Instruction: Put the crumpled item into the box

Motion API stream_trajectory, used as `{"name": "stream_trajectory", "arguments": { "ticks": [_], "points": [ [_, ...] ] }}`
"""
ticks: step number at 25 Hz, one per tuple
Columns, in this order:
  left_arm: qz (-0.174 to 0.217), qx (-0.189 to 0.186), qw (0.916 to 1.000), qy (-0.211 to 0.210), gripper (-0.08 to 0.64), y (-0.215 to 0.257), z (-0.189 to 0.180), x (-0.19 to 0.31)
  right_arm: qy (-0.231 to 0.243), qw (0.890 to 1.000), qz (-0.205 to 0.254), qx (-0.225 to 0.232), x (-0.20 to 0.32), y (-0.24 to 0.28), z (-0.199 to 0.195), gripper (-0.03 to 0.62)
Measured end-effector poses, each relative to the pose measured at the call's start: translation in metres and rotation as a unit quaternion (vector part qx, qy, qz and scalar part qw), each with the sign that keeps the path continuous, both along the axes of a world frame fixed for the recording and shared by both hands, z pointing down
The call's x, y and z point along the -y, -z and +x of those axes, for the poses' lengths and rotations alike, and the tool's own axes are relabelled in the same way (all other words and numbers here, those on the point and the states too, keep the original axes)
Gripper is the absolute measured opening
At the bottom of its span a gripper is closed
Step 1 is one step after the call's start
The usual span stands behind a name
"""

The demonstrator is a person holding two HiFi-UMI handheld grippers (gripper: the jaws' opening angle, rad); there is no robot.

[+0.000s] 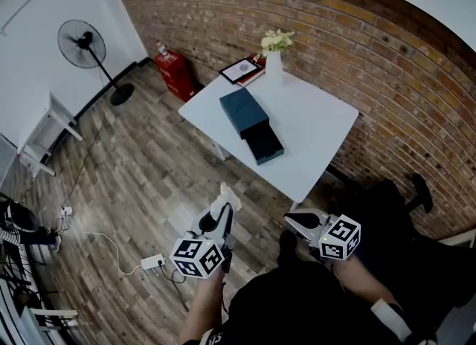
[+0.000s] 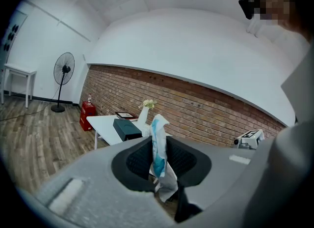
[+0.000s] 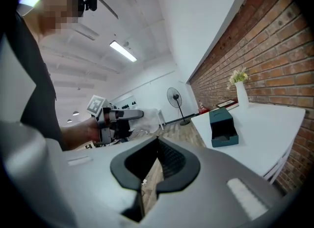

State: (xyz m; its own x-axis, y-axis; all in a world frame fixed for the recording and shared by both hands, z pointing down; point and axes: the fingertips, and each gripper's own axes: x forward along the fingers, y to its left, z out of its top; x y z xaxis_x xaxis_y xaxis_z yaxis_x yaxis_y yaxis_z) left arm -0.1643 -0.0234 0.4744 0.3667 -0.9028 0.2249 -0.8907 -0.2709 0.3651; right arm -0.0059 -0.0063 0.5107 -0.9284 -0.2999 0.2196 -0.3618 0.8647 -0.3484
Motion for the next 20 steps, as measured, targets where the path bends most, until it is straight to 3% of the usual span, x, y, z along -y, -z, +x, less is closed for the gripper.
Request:
{"name": "stream_trajectory", "arguments": {
  "ticks": [10, 20],
  "points": [
    [-0.025, 0.005, 0.9997, 0.001, 0.069, -0.01, 0.013, 0.13, 0.004, 1.0, -0.02, 0.0, 0.134, -0.007, 0.011, 0.001],
    [-0.03, 0.011, 0.9995, -0.004, 0.071, -0.017, 0.03, 0.211, 0.017, 0.999, -0.025, -0.013, 0.22, -0.02, 0.019, 0.0]
  ]
}}
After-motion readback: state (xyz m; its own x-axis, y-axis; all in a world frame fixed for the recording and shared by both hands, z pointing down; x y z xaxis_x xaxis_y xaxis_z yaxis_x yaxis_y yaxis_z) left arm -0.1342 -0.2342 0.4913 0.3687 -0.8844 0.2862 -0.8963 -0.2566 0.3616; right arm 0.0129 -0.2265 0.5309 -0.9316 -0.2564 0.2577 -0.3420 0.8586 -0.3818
